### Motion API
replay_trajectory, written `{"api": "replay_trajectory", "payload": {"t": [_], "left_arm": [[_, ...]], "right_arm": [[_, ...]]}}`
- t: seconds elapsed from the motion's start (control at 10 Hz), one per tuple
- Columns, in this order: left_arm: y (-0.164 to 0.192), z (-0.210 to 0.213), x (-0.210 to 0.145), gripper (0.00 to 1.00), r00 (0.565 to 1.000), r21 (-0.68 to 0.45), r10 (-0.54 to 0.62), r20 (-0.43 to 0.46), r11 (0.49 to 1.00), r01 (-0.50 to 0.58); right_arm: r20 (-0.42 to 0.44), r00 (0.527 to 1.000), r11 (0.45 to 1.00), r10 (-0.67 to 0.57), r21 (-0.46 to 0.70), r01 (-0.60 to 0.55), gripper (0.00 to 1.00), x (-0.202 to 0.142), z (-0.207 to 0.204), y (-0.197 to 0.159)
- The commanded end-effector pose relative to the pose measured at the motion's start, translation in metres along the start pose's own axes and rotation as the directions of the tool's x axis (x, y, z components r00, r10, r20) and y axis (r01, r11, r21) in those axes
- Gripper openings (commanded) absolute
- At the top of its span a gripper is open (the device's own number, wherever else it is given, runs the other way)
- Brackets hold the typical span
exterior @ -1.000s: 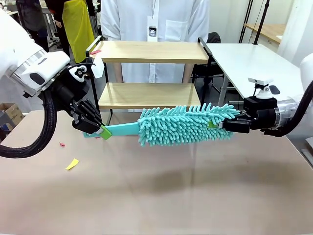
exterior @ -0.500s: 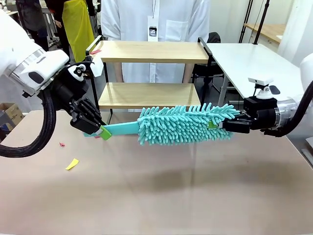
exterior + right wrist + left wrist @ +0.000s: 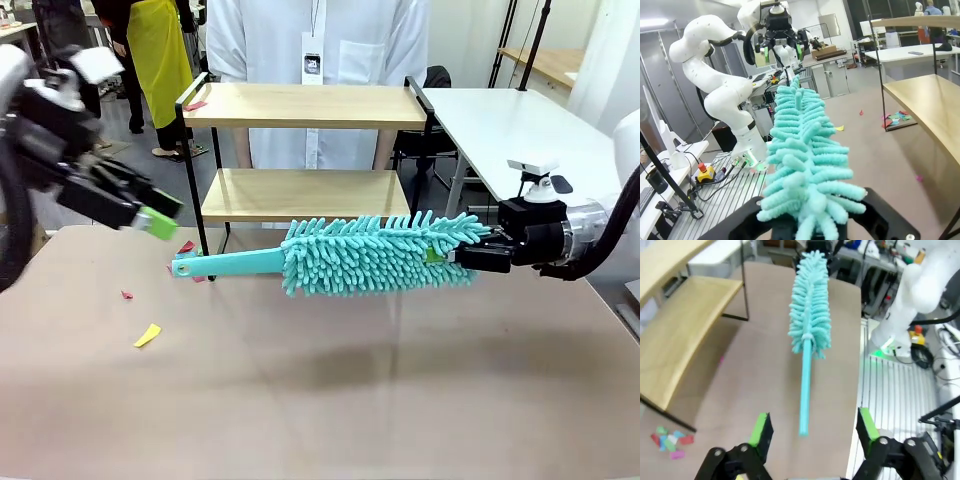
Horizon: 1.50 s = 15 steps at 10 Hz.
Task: Clean the shelf.
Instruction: Hand the Duster back to the human.
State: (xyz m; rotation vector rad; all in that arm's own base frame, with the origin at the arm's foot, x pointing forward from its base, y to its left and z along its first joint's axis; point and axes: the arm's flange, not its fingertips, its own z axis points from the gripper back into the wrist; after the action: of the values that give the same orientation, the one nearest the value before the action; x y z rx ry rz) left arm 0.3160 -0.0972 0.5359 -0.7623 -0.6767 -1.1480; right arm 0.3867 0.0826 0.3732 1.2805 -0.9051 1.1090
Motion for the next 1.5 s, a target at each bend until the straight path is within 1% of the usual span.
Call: {"api": "replay_trajectory", "payload": {"t": [0.0,0.2,0.3,0.4,0.5,0.6,0.7,0.8,1.0,1.1,1.2,1.4], "left_arm": [[0.004,0.036,-0.053,1.0,0.998,0.022,0.019,0.058,1.0,-0.02],[0.006,0.071,-0.092,1.0,0.998,0.044,0.045,0.038,0.998,-0.046],[0.008,0.081,-0.106,1.0,0.997,0.047,0.063,0.038,0.997,-0.064],[0.004,0.084,-0.112,1.0,0.998,0.012,0.052,0.019,0.999,-0.053],[0.017,0.088,-0.088,1.0,0.995,0.059,0.079,0.054,0.995,-0.082],[0.017,0.088,-0.088,1.0,0.995,0.059,0.079,0.054,0.995,-0.082],[0.017,0.088,-0.088,1.0,0.995,0.059,0.079,0.054,0.995,-0.082],[0.017,0.088,-0.088,1.0,0.995,0.059,0.079,0.054,0.995,-0.082],[0.017,0.088,-0.088,1.0,0.995,0.059,0.079,0.054,0.995,-0.082],[0.017,0.088,-0.088,1.0,0.995,0.059,0.079,0.054,0.995,-0.082],[0.017,0.088,-0.088,1.0,0.995,0.059,0.079,0.054,0.995,-0.082],[0.017,0.088,-0.088,1.0,0.995,0.059,0.079,0.054,0.995,-0.082]], "right_arm": [[-0.001,1.0,1.0,0.006,0.001,-0.006,0.0,0.002,0.0,0.0],[-0.001,1.0,1.0,0.006,0.001,-0.006,0.0,0.002,0.0,0.0],[-0.001,1.0,1.0,0.006,0.001,-0.006,0.0,0.002,0.0,0.0],[-0.001,1.0,1.0,0.006,0.001,-0.006,0.0,0.002,0.0,0.0],[-0.001,1.0,1.0,0.006,0.001,-0.006,0.0,0.002,0.0,0.0],[0.0,1.0,1.0,-0.001,0.0,0.001,0.16,0.0,0.0,0.0],[0.06,0.997,0.999,0.042,-0.014,-0.041,0.16,0.02,0.003,0.011],[0.142,0.984,0.993,0.112,-0.05,-0.106,0.16,0.05,0.012,0.028],[0.276,0.924,0.958,0.266,-0.18,-0.222,0.16,0.109,0.04,0.062],[0.309,0.884,0.92,0.35,-0.289,-0.264,0.16,0.131,0.056,0.074],[0.329,0.843,0.862,0.426,-0.431,-0.268,0.16,0.15,0.074,0.081],[0.327,0.788,0.745,0.521,-0.625,-0.233,0.16,0.166,0.111,0.091]]}}
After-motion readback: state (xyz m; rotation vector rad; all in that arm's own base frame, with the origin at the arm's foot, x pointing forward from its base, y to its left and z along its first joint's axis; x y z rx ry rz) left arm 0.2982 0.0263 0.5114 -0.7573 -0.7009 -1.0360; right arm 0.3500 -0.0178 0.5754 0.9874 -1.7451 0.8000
